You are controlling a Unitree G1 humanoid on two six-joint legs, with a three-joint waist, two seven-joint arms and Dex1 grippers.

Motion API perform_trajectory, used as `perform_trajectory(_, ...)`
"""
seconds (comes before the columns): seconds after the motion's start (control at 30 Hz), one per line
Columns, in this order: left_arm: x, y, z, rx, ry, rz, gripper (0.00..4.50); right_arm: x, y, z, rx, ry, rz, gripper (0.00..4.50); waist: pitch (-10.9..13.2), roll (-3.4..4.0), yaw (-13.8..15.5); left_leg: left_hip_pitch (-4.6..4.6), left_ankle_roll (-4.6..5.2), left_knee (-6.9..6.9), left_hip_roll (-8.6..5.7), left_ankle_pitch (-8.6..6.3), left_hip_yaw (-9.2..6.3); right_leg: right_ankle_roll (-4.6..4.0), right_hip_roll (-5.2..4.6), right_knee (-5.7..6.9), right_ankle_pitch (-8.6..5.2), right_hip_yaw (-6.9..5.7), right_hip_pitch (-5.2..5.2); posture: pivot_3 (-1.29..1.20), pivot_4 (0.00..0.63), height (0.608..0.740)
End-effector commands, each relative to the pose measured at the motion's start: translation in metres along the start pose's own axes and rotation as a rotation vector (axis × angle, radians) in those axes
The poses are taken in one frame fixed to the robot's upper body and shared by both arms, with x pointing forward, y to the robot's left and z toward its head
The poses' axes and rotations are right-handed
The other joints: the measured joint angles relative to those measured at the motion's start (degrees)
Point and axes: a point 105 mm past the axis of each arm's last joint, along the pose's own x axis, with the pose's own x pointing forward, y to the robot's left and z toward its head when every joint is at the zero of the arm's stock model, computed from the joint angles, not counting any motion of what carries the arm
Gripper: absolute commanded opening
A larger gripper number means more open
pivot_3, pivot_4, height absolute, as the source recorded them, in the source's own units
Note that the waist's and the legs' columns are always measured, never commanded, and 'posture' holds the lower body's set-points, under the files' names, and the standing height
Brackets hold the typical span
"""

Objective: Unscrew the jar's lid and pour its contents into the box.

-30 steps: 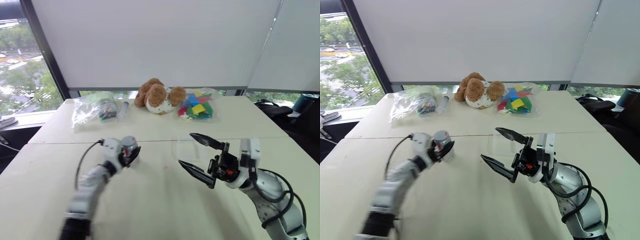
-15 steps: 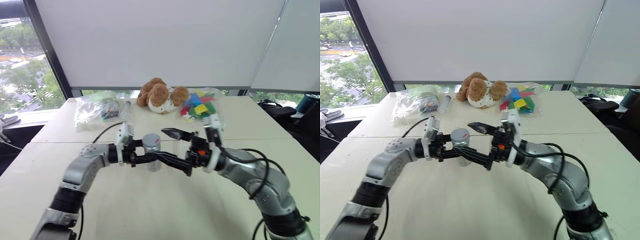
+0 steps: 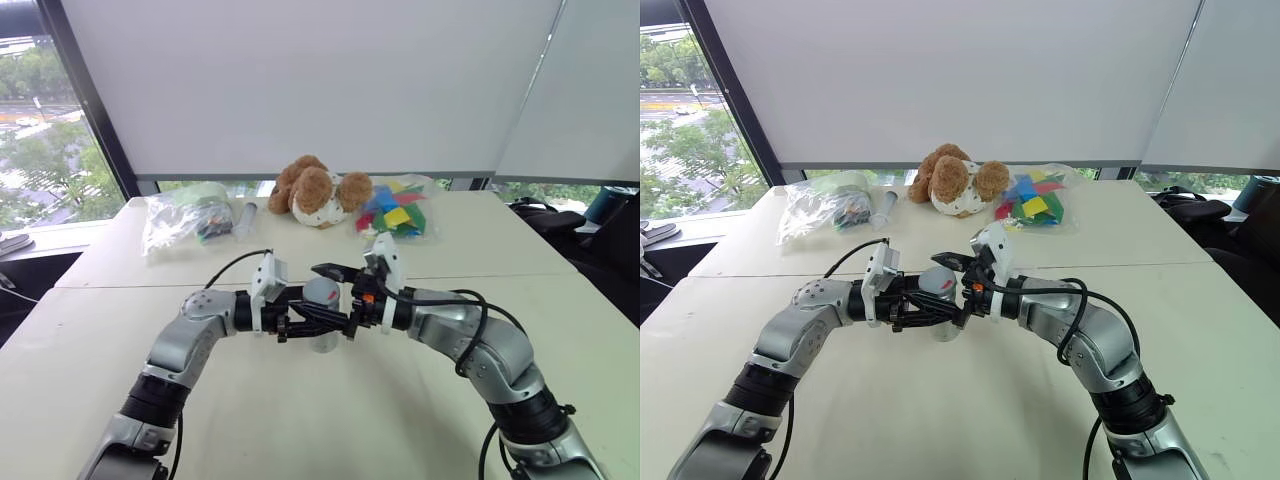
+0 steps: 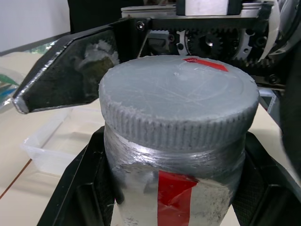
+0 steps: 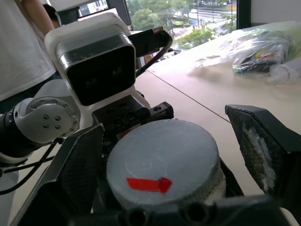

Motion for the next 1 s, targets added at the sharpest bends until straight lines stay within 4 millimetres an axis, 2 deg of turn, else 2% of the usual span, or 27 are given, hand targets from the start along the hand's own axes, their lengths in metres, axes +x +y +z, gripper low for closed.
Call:
perform_trajectory(0.03, -0.003, 0.0, 0.01, 0.053, -0.014, 0.007, 2.45, 0.0, 0.003, 0.014, -0.04, -0.048, 0.016, 4.5, 0.0, 0.0, 0.01, 0.0, 0.0, 0.0, 0.01, 0.0, -0.01, 0.0, 0.0, 0.0, 0.0, 0.0, 0.0, 0.0, 0.15, 0.74)
perform_trajectory(0.13, -0.003, 0.0, 0.01, 0.053, -0.013, 0.006, 2.45, -0.001, 0.004, 0.014, -0.043, -0.046, 0.03, 3.65, 0.0, 0.0, 0.01, 0.0, 0.0, 0.0, 0.02, 0.0, 0.0, 0.0, 0.0, 0.0, 0.0, 0.01, 0.0, 0.0, 0.15, 0.74)
perform_trajectory(0.23, -0.003, 0.0, 0.01, 0.059, -0.014, -0.003, 2.45, -0.002, 0.005, 0.014, -0.045, -0.047, 0.044, 2.38, 0.0, 0.0, 0.03, 0.0, 0.0, 0.0, 0.02, 0.0, 0.0, 0.0, 0.0, 0.0, 0.0, 0.01, 0.0, 0.0, 0.15, 0.74)
perform_trajectory(0.37, -0.002, -0.006, 0.013, 0.071, -0.026, -0.061, 2.45, -0.008, 0.011, 0.018, -0.065, -0.041, 0.144, 2.38, 0.0, 0.0, 0.04, 0.0, 0.0, 0.01, 0.02, 0.0, 0.0, 0.0, 0.0, 0.0, 0.0, 0.01, 0.0, 0.0, 0.15, 0.74)
perform_trajectory(0.57, 0.001, -0.036, 0.017, 0.091, -0.061, -0.302, 2.45, -0.032, 0.034, 0.034, -0.124, 0.018, 0.548, 2.38, 0.05, 0.05, 0.0, 0.0, 0.0, 0.01, 0.0, 0.0, 0.03, -0.02, 0.02, -0.03, -0.01, 0.01, 0.01, 0.0, 0.15, 0.74)
perform_trajectory(0.73, 0.002, -0.037, 0.023, 0.09, -0.084, -0.301, 2.45, -0.033, 0.034, 0.038, -0.135, 0.035, 0.596, 2.38, 0.05, 0.05, -0.07, 0.03, 0.0, 0.01, 0.05, 0.0, -0.01, -0.01, 0.11, 0.01, -0.01, 0.01, 0.01, 0.0, 0.15, 0.74)
perform_trajectory(0.9, 0.0, -0.032, 0.027, 0.089, -0.102, -0.251, 2.45, -0.03, 0.035, 0.036, -0.127, 0.025, 0.571, 2.38, 0.05, 0.05, 0.03, 0.03, 0.0, 0.01, 0.1, 0.0, -0.02, 0.0, 0.11, 0.01, 0.0, 0.01, 0.01, 0.0, 0.15, 0.74)
perform_trajectory(1.0, -0.001, -0.033, 0.027, 0.084, -0.103, -0.242, 2.45, -0.03, 0.035, 0.037, -0.117, -0.004, 0.56, 3.78, 0.05, 0.05, 0.02, 0.02, 0.0, 0.01, 0.11, 0.0, -0.01, 0.0, 0.1, 0.0, 0.0, 0.01, 0.01, 0.0, 0.15, 0.74)
